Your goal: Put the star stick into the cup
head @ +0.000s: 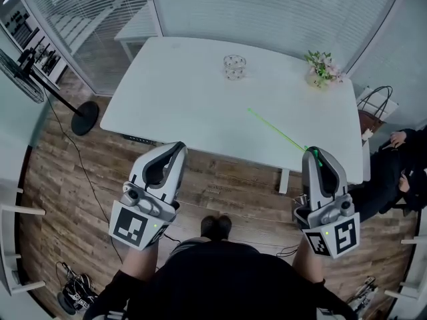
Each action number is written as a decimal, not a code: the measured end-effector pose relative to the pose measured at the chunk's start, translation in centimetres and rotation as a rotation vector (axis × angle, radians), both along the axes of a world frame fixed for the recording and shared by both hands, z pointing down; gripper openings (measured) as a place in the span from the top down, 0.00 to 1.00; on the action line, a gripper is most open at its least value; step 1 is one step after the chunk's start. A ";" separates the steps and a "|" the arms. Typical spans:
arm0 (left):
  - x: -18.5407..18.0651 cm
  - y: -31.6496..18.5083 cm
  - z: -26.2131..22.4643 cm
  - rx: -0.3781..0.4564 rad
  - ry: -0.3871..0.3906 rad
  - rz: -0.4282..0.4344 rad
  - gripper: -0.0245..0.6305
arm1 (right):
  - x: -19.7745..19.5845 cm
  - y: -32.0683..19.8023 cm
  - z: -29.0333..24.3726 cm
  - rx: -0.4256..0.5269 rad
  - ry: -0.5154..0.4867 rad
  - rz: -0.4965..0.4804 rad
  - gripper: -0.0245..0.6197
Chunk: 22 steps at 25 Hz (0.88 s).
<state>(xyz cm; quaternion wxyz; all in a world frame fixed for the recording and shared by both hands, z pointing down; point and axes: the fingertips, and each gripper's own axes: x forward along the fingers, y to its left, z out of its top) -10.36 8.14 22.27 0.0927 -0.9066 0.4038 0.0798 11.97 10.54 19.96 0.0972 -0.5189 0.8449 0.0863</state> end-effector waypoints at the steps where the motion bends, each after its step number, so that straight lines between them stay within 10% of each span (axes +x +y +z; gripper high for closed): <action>1: 0.0 -0.1 -0.1 0.003 -0.001 0.001 0.94 | 0.1 -0.1 0.0 0.001 -0.001 0.000 0.93; 22: 1.9 0.6 0.5 0.005 -0.003 -0.030 0.94 | 2.1 -0.6 0.3 0.011 -0.019 -0.027 0.93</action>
